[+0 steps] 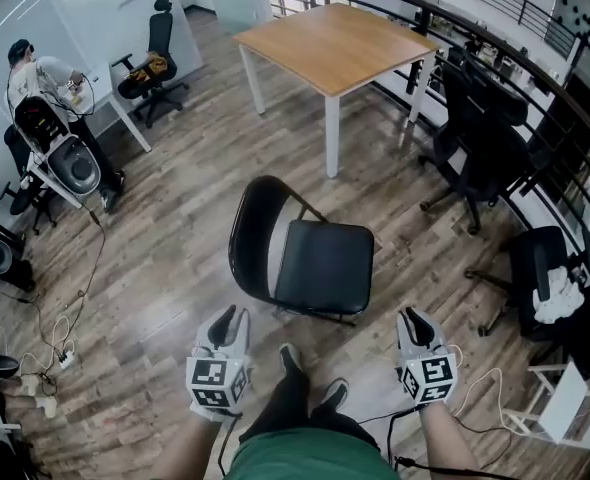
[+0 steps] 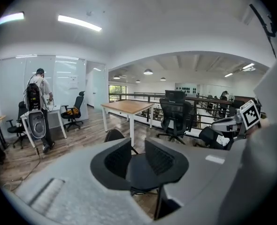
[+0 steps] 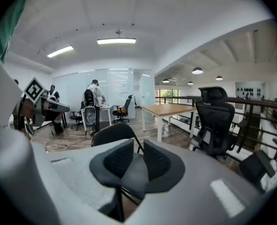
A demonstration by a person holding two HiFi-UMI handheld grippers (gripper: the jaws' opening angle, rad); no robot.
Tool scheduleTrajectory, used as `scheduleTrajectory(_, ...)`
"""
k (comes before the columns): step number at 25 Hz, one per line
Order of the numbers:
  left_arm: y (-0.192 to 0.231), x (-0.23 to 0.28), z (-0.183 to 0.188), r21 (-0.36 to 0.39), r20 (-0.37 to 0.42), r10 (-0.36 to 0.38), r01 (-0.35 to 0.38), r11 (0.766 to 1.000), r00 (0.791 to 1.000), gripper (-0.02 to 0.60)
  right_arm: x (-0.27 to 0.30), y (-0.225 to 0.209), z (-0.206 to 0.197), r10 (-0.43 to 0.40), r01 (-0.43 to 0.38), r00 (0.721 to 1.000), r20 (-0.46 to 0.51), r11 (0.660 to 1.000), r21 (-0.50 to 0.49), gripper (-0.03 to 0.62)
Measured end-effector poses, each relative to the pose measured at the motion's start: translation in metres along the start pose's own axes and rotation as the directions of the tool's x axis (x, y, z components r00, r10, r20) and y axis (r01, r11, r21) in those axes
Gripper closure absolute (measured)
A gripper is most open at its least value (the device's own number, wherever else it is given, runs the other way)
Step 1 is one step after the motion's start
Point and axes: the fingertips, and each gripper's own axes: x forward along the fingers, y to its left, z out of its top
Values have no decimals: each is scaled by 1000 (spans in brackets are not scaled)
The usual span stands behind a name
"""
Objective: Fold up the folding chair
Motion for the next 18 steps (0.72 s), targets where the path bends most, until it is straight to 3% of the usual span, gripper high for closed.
scheduleTrajectory(1,6,8,-3,-14,-14,0,0,1000,1000,459,7,-6,-5,-4,5,1000,-18,999,46,517)
scheduleTrajectory(6,49,55,-9,-44,-36,6,-7,999,999,390,45,-28,-15,-29,40,998,-61,980,195,433)
scheduleTrajectory(12,105,126,-9,-76,-87,-9,3,997,996,359,97,-50,-21,-66,102,991,-114,933,344,385)
scheduleTrajectory(18,149,187,-51,-108,-220,4,-28,994,976,336,147,-59,-58,-35,116,977,-209,913,390,372)
